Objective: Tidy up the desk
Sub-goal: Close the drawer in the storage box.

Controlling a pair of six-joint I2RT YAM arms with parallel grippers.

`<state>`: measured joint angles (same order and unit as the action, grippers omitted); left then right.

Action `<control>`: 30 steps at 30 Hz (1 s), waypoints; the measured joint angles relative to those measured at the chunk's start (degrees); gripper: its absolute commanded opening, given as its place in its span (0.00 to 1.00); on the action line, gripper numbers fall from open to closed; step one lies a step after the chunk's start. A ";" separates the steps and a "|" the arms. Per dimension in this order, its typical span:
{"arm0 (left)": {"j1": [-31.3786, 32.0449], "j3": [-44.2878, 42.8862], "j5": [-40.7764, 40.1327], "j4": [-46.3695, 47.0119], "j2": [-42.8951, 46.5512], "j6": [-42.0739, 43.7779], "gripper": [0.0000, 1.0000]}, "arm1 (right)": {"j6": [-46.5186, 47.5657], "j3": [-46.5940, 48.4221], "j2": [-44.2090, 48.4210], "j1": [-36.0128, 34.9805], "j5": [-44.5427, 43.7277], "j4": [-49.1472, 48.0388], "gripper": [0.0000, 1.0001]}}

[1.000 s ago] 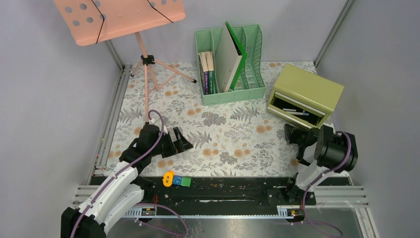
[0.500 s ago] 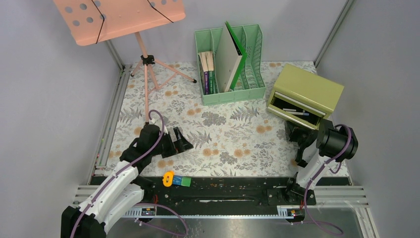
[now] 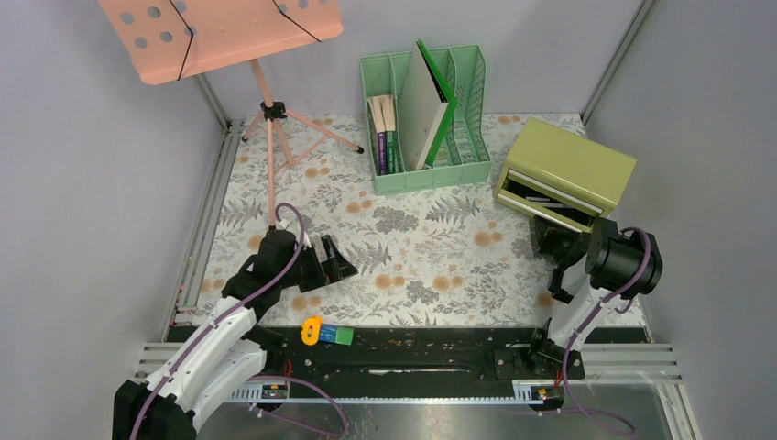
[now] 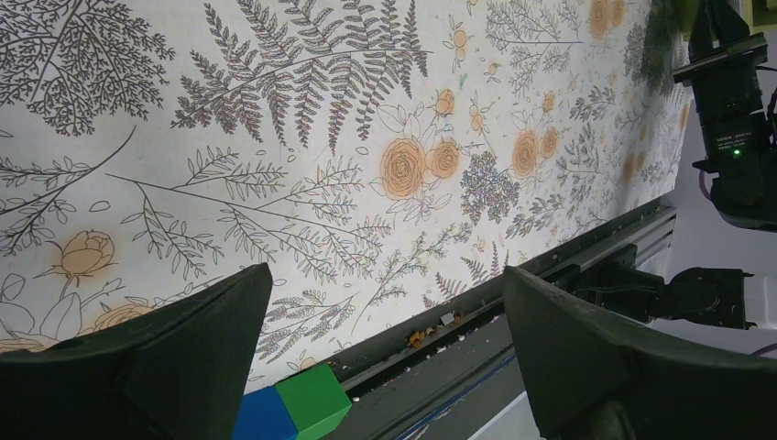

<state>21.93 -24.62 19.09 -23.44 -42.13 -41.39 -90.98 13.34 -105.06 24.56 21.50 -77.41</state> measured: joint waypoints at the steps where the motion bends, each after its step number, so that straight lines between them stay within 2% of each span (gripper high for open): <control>1: 0.00 0.00 0.00 0.00 0.00 0.02 0.99 | 0.11 0.22 0.00 0.00 -0.02 0.37 0.00; 13: 0.00 0.00 0.00 0.00 -1.07 0.66 0.99 | 0.33 2.08 0.24 0.00 -1.95 2.54 0.00; 24: 0.00 0.00 -0.02 -0.02 -1.14 1.11 0.99 | 1.42 3.61 5.64 0.04 -4.72 12.24 0.00; 30: 0.00 0.00 0.00 0.00 -1.11 1.07 0.99 | 1.40 4.24 6.01 0.04 -5.49 14.10 0.00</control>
<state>21.93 -24.62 19.09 -23.44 -43.24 -40.32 -89.58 17.58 -99.04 24.60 16.01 -63.31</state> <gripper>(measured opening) 0.989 0.017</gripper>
